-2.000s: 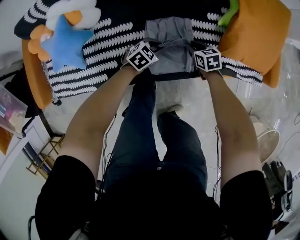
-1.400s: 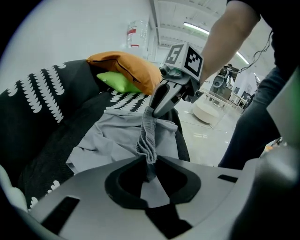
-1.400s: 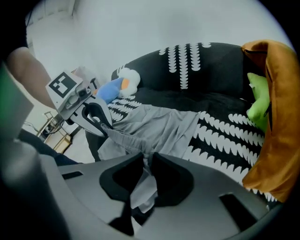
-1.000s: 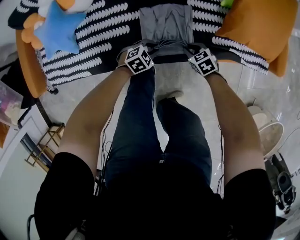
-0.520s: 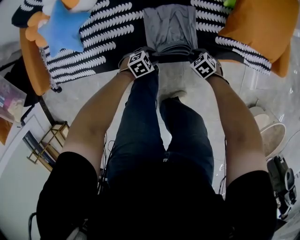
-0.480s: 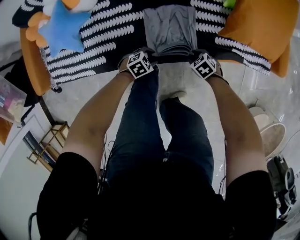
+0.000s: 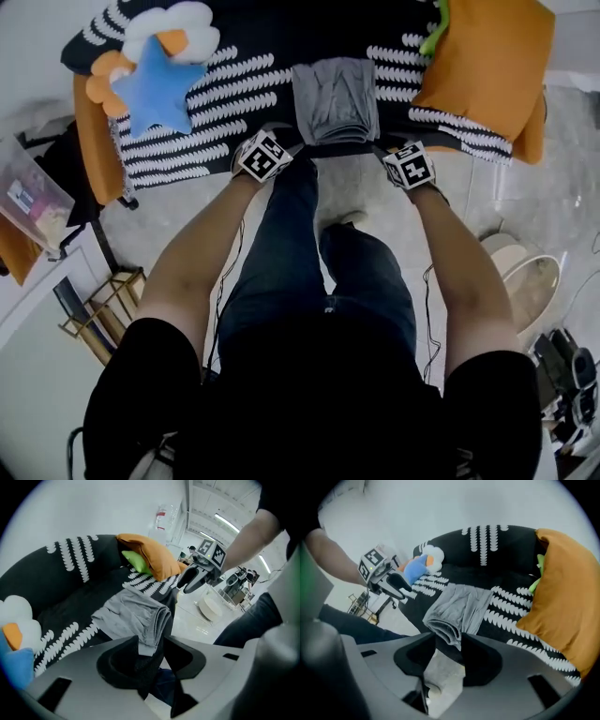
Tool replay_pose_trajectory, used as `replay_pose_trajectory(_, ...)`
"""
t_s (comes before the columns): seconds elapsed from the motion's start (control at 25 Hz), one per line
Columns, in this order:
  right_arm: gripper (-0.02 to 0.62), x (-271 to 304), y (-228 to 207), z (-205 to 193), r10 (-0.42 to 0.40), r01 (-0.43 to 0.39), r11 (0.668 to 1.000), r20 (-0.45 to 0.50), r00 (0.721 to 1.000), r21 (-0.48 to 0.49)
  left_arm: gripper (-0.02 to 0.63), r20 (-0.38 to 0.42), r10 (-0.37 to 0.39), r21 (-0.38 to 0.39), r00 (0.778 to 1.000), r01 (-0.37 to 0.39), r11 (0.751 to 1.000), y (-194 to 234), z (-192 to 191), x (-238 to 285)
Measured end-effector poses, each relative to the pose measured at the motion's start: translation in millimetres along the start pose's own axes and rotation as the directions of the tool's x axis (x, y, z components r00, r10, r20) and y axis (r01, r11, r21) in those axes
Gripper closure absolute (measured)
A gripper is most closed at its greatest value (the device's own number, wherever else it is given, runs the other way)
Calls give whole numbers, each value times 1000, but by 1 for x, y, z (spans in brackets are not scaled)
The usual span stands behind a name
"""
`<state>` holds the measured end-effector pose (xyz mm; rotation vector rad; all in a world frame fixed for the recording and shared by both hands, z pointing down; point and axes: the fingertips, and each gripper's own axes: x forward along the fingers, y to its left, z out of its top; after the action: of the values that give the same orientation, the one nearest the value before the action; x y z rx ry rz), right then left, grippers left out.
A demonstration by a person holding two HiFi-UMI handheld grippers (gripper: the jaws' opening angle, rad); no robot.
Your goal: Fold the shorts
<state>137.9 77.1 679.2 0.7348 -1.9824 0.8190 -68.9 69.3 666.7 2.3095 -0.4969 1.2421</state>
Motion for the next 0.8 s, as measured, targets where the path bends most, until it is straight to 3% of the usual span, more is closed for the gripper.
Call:
replay_pose_trajectory(0.08,416,-32,7,30,-5,5,1000,63,998,14,423,40,21,-12,999,-21,1000,2,26,-27)
replay_pose_trajectory(0.4,416,-153,53,121,-21,46,990,186,982,-130,425,172,88,-39,981,-83,996,-8,123,-142)
replay_pose_trajectory(0.6,416,-224,59,161,-82,106,991,250,965,-85,425,248,96,-1,964,-99,995,-25,175,-212)
replay_pose_trajectory(0.8,433,-290,58,190,-161,167,986,318,934,9,437,299,139,-31,944,-135,990,-36,204,-270)
